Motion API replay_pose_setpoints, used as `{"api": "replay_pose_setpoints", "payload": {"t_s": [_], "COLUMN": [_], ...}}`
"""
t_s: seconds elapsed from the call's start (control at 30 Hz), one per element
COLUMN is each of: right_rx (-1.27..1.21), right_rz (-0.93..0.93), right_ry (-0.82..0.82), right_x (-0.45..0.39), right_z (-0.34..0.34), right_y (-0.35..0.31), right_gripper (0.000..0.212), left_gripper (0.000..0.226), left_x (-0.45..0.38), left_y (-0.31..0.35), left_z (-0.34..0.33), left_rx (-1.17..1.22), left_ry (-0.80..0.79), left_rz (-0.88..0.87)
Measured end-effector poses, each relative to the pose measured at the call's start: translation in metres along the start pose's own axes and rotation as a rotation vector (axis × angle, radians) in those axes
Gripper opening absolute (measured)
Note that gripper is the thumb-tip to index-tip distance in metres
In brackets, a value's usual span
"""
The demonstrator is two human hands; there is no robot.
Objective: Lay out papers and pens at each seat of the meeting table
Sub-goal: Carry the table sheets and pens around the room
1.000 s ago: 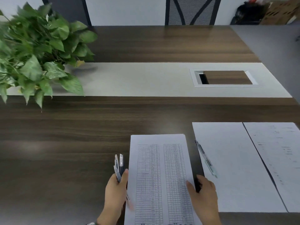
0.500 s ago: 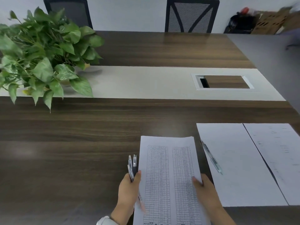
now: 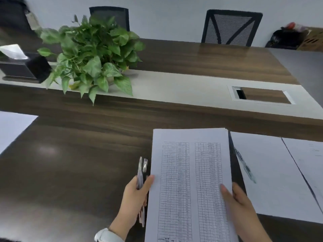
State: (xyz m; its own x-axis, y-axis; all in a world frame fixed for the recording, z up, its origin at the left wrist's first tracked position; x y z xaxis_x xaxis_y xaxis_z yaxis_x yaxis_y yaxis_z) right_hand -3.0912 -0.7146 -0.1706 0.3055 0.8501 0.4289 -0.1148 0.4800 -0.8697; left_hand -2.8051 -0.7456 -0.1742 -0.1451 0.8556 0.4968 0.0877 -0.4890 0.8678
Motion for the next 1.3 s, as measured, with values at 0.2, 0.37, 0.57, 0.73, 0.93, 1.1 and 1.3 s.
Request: {"api": "replay_pose_setpoints", "payload": {"t_s": [0.2,0.37,0.57,0.73,0.93,1.1,1.3], "right_rx": [0.065,0.086,0.195,0.343,0.470,0.489,0.493], "right_rz": [0.061,0.091,0.117,0.166,0.269,0.304,0.305], "right_ry": [-0.215,-0.481,-0.762,-0.961,-1.153,-1.272,-1.366], "right_x": [0.058,0.135,0.231,0.313,0.435,0.551,0.680], "right_z": [-0.043,-0.083,-0.135,-0.200,-0.307,-0.410,-0.523], "right_y": [0.006,0.028,0.050,0.066,0.090,0.123,0.146], "right_gripper": [0.014,0.014,0.019,0.017,0.015,0.019,0.020], "left_gripper": [0.012,0.014,0.007,0.015,0.027,0.018,0.014], "left_x": [0.103,0.208,0.331,0.416,0.510,0.578,0.659], "left_y": [-0.034,-0.087,-0.150,-0.199,-0.265,-0.308,-0.335], "left_z": [0.064,0.126,0.189,0.250,0.355,0.468,0.604], "left_rx": [0.196,0.247,0.392,0.504,0.601,0.679,0.716], "left_ry": [0.150,0.379,0.600,0.786,1.011,1.106,1.204], "left_rz": [-0.059,-0.108,-0.090,-0.103,-0.101,-0.170,-0.191]}}
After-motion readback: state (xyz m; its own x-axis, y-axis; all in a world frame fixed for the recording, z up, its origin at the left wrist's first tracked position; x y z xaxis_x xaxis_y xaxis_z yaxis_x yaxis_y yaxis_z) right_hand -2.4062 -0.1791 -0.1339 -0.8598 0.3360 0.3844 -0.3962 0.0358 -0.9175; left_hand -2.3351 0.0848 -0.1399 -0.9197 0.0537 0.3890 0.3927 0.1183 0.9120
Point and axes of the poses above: each hand's wrist, its own x-axis away from the middle knuckle, its own z-axis out of the back of the hand, y = z × x, the point moved 8 cm from there along -x, towards the middle knuckle, and after that the axes turned 4 degrees about x, right-handed, at the moved point
